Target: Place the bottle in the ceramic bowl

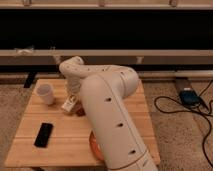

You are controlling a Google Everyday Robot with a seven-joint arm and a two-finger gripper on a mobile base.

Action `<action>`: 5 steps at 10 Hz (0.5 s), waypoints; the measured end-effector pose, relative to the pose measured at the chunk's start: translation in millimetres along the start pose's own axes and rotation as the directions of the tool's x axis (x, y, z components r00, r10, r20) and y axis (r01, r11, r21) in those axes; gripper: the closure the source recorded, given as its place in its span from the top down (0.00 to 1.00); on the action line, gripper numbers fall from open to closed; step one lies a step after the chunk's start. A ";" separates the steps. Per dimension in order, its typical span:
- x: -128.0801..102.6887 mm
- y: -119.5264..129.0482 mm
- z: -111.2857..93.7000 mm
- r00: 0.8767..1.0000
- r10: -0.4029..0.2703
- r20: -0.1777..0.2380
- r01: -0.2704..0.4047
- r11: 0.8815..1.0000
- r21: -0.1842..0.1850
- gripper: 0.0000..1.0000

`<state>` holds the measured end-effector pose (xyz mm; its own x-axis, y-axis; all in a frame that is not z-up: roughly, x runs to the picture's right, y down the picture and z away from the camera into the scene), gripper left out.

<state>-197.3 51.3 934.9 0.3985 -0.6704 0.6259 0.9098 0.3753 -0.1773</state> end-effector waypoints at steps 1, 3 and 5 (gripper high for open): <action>-6.7 -2.2 -7.6 1.000 -0.006 -0.013 0.006 1.000 0.011 0.15; -19.5 1.9 -34.2 0.999 -0.008 -0.049 0.010 0.999 0.032 0.15; -36.7 17.0 -62.9 0.996 0.002 -0.086 0.003 0.998 0.059 0.15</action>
<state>-189.1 42.1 861.2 0.4086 -0.7225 0.5577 0.9027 0.4103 -0.1298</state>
